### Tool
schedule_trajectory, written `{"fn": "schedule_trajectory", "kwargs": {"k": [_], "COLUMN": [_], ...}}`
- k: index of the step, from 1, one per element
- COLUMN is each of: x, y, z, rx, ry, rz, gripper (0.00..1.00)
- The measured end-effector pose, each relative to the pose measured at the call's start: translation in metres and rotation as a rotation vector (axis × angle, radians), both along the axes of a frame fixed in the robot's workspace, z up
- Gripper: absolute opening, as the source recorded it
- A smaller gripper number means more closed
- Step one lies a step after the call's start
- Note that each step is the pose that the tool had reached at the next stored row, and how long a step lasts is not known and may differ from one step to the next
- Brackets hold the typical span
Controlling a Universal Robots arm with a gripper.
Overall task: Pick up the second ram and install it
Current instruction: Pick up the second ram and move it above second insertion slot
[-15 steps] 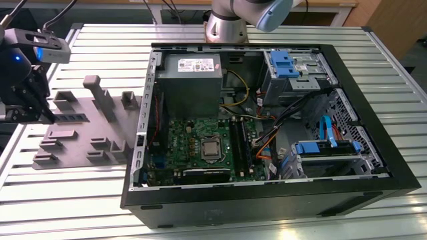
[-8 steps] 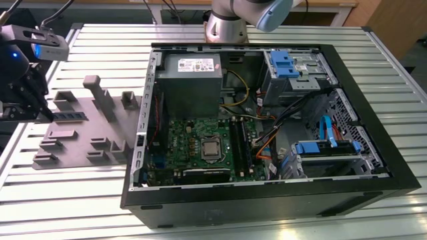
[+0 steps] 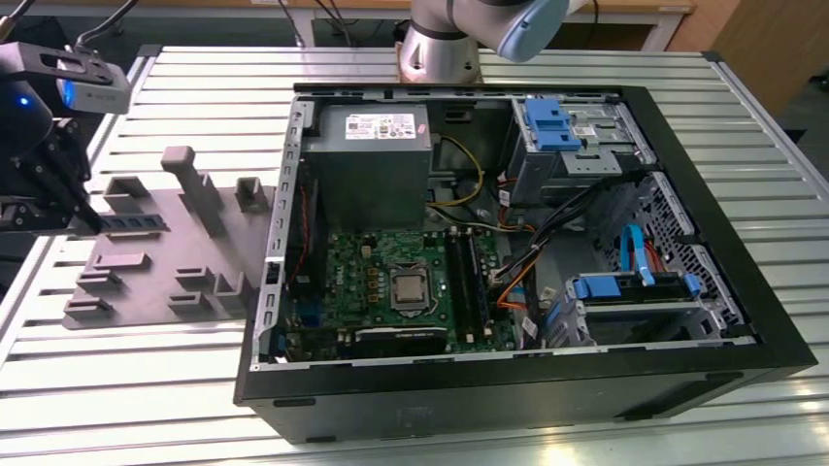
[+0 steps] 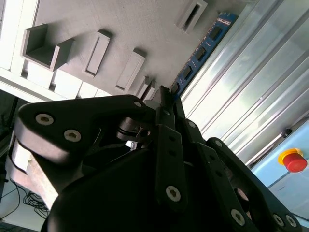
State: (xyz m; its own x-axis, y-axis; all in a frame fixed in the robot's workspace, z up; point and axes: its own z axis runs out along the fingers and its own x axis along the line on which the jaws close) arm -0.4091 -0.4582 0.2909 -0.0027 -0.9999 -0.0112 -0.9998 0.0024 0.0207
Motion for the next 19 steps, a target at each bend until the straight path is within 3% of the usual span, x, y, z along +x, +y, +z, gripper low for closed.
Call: {"fn": "schedule_trajectory", "kwargs": {"k": [19], "x": [0.0], "y": [0.0], "z": [0.0202], "rx": [0.0], "ry": [0.0], "rz": [0.0], "gripper": [0.14]}}
